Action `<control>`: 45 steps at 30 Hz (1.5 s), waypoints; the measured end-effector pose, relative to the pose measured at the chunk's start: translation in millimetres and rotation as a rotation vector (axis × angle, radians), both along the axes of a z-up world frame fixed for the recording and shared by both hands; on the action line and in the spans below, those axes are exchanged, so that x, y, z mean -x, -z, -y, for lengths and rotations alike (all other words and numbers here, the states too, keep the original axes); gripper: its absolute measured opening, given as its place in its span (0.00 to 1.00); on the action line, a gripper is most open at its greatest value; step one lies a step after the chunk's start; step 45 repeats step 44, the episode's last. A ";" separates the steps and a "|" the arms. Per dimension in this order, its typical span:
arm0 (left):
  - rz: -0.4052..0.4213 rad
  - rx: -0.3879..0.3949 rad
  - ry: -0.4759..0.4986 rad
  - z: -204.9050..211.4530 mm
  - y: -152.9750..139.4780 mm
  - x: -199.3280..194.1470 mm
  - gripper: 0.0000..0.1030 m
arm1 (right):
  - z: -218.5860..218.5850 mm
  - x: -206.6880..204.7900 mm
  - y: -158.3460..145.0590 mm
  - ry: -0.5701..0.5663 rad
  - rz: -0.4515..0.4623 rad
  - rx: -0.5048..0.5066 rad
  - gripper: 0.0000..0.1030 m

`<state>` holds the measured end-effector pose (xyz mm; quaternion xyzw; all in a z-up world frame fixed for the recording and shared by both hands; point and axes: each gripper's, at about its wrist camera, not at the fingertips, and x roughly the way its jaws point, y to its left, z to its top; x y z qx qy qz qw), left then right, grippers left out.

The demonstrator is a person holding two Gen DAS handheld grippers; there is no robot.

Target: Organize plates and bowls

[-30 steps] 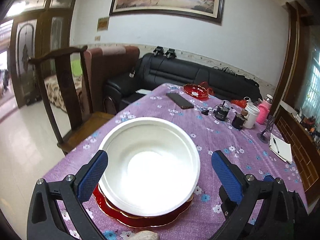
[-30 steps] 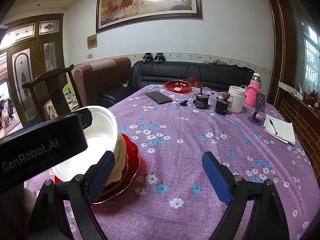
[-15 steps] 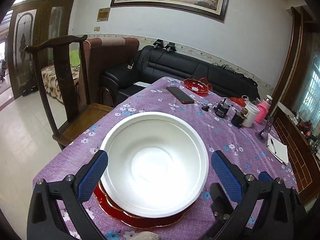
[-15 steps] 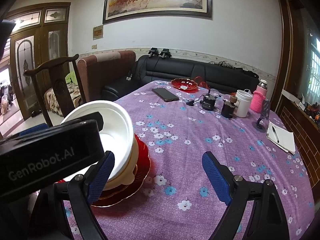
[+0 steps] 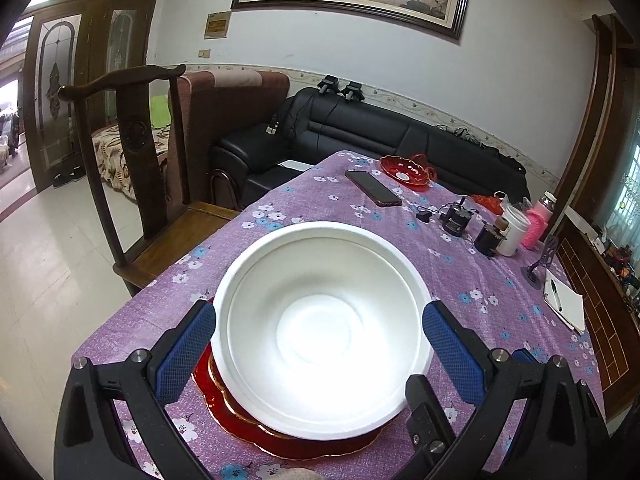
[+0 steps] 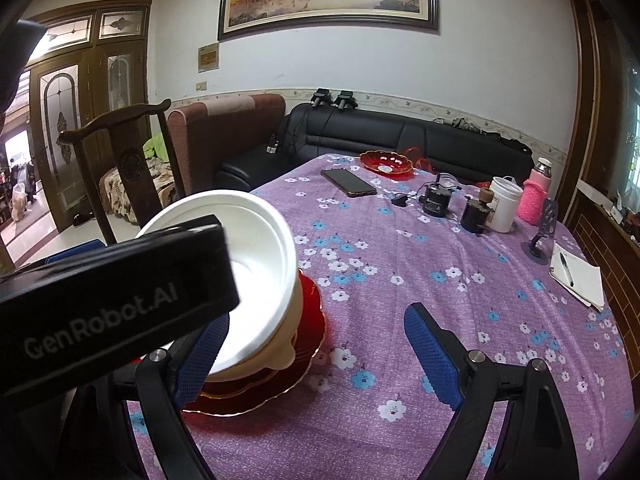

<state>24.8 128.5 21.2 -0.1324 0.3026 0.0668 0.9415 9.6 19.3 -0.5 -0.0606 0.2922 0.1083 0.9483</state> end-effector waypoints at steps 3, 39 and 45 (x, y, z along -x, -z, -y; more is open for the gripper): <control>0.000 -0.004 -0.006 0.4 -0.9 -0.4 1.00 | -0.8 -0.1 0.0 -0.009 0.001 -0.002 0.89; -0.023 -0.016 -0.038 -1.0 0.3 -3.3 1.00 | 5.9 -9.7 2.3 -0.004 -0.027 -0.018 0.89; -0.029 -0.024 -0.051 2.2 1.9 -3.7 1.00 | 9.9 -10.0 3.6 0.003 -0.033 -0.032 0.89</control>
